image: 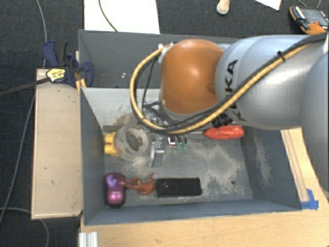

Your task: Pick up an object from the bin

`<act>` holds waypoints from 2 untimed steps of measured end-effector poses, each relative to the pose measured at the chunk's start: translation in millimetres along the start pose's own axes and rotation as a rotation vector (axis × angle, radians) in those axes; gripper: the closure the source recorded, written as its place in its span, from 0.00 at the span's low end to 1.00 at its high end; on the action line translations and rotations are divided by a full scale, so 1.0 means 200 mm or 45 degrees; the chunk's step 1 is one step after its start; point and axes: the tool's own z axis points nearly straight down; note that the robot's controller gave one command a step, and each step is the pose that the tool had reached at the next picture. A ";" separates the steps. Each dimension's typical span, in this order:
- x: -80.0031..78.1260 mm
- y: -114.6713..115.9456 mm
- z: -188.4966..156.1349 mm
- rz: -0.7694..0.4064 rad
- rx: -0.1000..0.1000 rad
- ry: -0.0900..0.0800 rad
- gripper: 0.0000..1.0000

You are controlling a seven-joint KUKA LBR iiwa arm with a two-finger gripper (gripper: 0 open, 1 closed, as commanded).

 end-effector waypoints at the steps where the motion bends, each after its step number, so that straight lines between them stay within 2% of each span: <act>1: -0.01 -0.01 -0.02 0.008 -0.002 -0.010 0.00; 2: -0.22 -0.04 0.68 -0.158 -0.003 -0.008 0.00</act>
Offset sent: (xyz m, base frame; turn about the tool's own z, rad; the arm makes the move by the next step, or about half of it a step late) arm 0.0420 -0.0085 -0.1360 -0.1243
